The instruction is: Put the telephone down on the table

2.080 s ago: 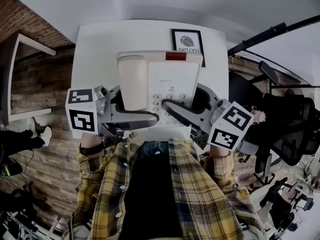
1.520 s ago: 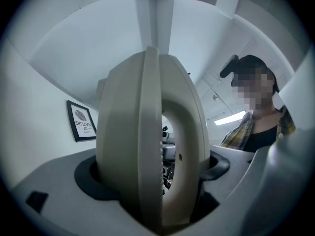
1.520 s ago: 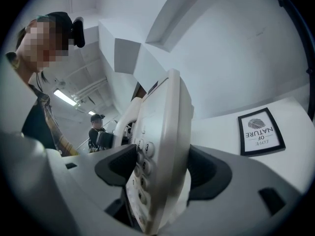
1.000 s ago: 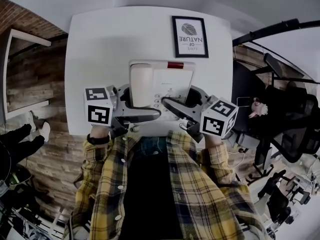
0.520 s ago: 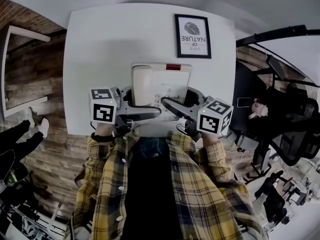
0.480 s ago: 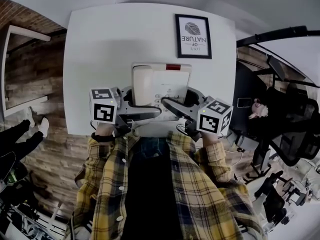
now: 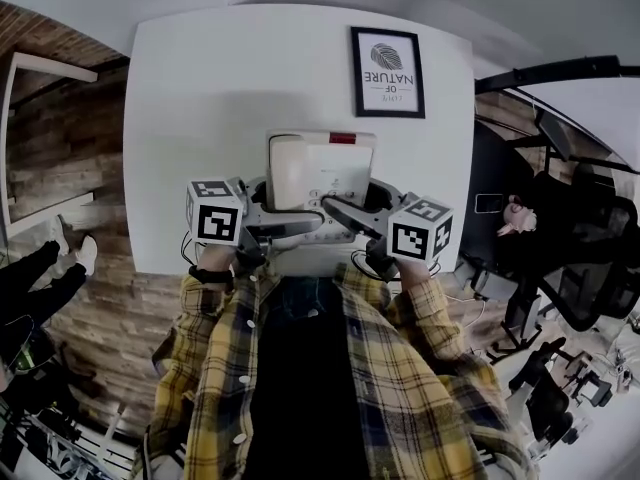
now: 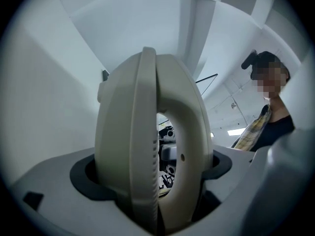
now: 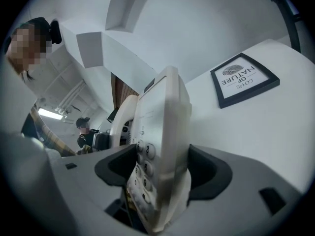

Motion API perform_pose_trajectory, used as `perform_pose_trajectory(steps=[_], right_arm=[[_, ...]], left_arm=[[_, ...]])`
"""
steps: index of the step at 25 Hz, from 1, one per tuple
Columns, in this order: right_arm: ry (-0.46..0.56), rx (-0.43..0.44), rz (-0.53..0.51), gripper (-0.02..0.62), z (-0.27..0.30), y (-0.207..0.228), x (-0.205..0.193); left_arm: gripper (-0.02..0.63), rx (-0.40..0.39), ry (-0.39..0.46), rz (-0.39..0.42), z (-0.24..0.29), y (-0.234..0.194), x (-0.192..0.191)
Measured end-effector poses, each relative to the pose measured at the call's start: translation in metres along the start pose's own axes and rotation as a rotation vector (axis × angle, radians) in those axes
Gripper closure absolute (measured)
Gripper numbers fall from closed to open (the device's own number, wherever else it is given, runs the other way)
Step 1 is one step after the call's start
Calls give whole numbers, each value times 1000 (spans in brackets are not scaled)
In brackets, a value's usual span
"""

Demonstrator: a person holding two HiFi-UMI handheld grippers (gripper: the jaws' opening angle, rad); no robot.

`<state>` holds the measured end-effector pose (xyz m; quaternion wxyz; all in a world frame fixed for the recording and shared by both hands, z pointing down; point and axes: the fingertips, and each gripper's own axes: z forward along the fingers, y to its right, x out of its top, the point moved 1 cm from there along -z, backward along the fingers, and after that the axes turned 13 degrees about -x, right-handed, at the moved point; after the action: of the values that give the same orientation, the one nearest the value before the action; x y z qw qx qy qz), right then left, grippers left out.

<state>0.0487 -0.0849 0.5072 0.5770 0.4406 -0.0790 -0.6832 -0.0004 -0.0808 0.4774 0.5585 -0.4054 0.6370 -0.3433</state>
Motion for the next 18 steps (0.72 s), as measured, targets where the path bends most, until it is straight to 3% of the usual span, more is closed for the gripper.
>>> perform_pose_trajectory(steps=[18], right_arm=[[-30, -48, 78, 299, 18, 26, -6]], left_arm=[[126, 141, 67, -87, -5, -40, 2]])
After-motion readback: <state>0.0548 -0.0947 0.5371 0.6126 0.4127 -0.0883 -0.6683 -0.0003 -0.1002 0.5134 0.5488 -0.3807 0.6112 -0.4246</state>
